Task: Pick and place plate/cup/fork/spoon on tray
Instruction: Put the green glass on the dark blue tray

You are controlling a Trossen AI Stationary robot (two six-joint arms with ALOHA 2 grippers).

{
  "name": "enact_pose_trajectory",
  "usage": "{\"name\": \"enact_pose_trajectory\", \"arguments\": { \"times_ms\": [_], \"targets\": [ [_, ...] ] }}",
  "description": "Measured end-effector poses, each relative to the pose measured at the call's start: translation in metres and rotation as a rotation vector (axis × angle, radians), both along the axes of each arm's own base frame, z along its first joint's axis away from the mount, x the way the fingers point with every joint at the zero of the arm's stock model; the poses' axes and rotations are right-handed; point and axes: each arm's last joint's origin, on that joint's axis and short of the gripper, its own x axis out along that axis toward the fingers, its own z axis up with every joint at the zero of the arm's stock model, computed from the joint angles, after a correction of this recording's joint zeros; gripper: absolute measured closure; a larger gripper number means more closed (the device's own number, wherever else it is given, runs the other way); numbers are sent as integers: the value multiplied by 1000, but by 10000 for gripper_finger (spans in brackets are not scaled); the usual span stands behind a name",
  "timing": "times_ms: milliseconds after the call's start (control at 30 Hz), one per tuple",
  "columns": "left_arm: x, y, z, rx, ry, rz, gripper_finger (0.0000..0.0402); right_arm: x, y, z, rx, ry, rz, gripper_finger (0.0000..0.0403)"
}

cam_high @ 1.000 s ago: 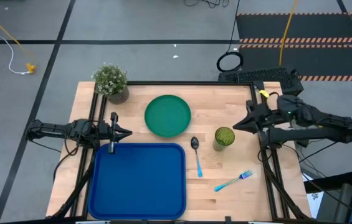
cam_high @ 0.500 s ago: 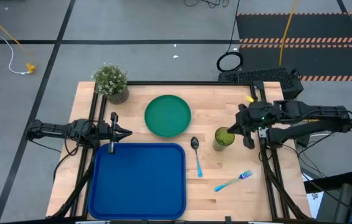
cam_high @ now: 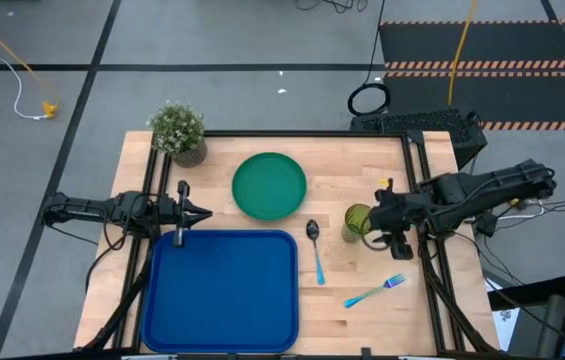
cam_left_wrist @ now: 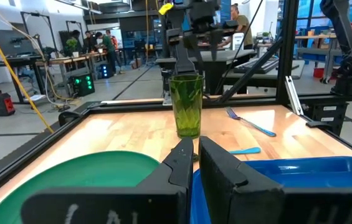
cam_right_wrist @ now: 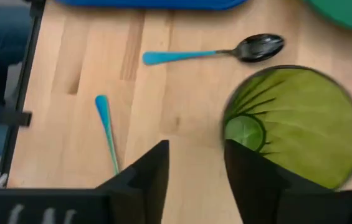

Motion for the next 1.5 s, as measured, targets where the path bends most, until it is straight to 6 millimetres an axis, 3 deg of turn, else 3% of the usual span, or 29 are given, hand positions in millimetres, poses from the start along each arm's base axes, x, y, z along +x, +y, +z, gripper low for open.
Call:
{"name": "enact_pose_trajectory", "arguments": {
  "times_ms": [267,633,833,1200,1500],
  "targets": [
    [0,0,0,0,0,0,371,11,11,-12,-112,53,54,201],
    [0,0,0,0,0,1,371,25,14,-30,-220,157,126,209],
    [0,0,0,0,0,5,371,30,13,-35,-292,170,152,249],
    [0,0,0,0,0,4,371,30,14,-35,-296,171,170,388],
    [0,0,0,-16,0,3,371,26,13,-25,-292,175,154,399]
  ]
}}
